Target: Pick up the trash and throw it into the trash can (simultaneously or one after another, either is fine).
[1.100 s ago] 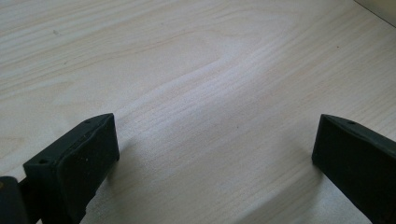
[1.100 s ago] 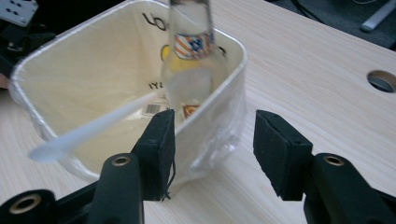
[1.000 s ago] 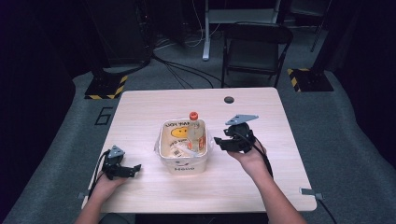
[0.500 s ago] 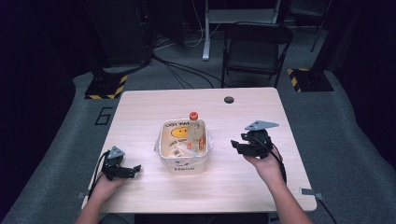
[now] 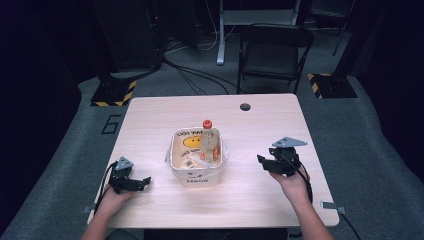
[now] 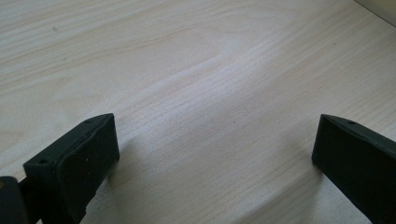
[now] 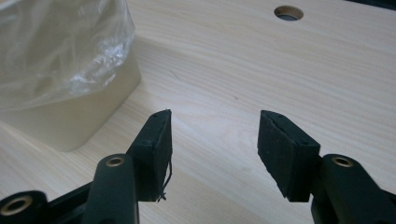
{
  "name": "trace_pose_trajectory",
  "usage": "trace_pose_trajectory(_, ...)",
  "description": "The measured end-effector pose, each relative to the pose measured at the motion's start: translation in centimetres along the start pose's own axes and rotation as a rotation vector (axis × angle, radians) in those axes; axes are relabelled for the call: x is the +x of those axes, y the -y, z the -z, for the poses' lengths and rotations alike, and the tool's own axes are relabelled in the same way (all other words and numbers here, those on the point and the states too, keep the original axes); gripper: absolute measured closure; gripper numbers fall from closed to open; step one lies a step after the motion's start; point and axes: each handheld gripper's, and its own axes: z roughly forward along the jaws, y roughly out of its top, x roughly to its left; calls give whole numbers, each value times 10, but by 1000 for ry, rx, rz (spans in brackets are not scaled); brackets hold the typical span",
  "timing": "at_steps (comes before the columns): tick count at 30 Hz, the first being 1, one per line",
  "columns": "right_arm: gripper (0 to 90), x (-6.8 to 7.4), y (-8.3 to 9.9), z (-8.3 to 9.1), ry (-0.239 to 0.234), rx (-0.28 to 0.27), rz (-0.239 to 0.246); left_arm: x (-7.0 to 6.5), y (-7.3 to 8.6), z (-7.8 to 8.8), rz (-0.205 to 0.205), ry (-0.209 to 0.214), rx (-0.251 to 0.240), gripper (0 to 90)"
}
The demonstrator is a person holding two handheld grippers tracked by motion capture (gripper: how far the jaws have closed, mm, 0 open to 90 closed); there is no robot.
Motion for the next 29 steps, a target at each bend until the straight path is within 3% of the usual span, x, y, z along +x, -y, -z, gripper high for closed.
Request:
trace_pose_trajectory(9,425,-10,25,-11,26,29,-2,0,0,0,0,0,0,4)
trace_pose_trajectory(20,398,-25,47,-16,47,41,-54,0,0,0,-1,0,0,4)
trace_pose_trajectory(23,382,-30,53,-18,62,43,-45,0,0,0,0,0,0,4)
trace_pose_trajectory(29,353,-43,65,-22,108,37,-120,0,0,0,-3,0,1,3)
